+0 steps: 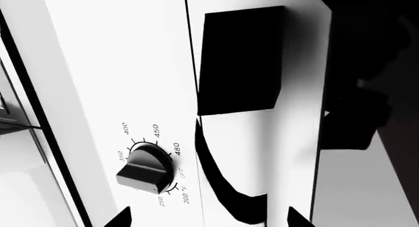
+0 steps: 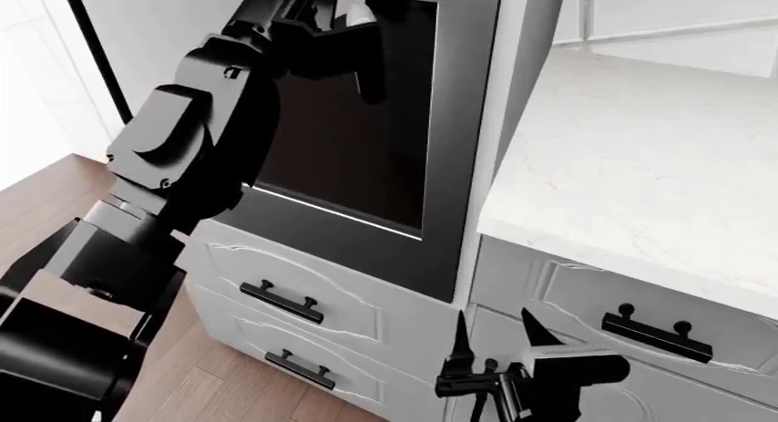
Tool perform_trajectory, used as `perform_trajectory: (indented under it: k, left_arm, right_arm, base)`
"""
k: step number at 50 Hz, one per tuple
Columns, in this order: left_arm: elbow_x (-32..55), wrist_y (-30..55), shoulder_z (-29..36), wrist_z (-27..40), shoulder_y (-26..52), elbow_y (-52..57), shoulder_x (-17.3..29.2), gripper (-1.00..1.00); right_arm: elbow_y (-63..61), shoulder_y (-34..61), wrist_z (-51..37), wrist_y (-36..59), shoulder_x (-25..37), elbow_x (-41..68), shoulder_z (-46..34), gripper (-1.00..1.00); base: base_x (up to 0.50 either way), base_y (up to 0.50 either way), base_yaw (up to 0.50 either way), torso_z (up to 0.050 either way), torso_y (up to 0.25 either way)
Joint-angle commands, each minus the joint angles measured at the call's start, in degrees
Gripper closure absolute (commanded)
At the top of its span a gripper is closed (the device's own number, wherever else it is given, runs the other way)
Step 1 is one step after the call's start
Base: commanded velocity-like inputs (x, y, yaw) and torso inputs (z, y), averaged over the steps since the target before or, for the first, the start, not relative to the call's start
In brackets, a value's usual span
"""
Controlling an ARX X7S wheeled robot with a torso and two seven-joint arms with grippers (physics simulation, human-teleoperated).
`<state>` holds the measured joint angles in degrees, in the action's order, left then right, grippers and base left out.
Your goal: Open the oven door
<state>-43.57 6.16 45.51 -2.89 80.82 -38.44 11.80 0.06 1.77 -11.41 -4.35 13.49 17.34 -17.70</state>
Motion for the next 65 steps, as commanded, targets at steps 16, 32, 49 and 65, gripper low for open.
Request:
perform_trajectory:
  k: [16, 32, 49, 65]
  left_arm:
    - [0.00, 2.69, 0.39, -1.99, 0.87, -3.34, -0.08, -1.00]
    - [-1.23, 5.66, 0.43, -2.44, 2.72, -3.42, -0.13, -1.00]
    - [0.29, 5.74, -0.52, -2.39, 2.51, -3.11, -0.40, 1.00]
    - [1.03, 6.67, -0.68, -5.32, 2.15, -0.61, 0.44, 1.00]
  right_arm:
    - [-0.16, -0.03, -0.70, -0.20, 0.47, 0.39, -0.64, -1.00]
    - [0.05, 0.10, -0.95, -0.49, 0.77, 0.64, -0.93, -1.00]
    - [0.40, 0.29, -1.27, -0.78, 0.97, 0.79, -1.27, -1.00]
    - [0.53, 0.33, -1.54, -1.01, 1.16, 0.76, -1.79, -1.00]
  base:
    - [0.00, 0.00, 0.00, 0.000, 0.000]
    - [0.00, 0.00, 0.00, 0.000, 0.000]
    - [0.00, 0.00, 0.00, 0.000, 0.000]
    - [0.00, 0.00, 0.00, 0.000, 0.001]
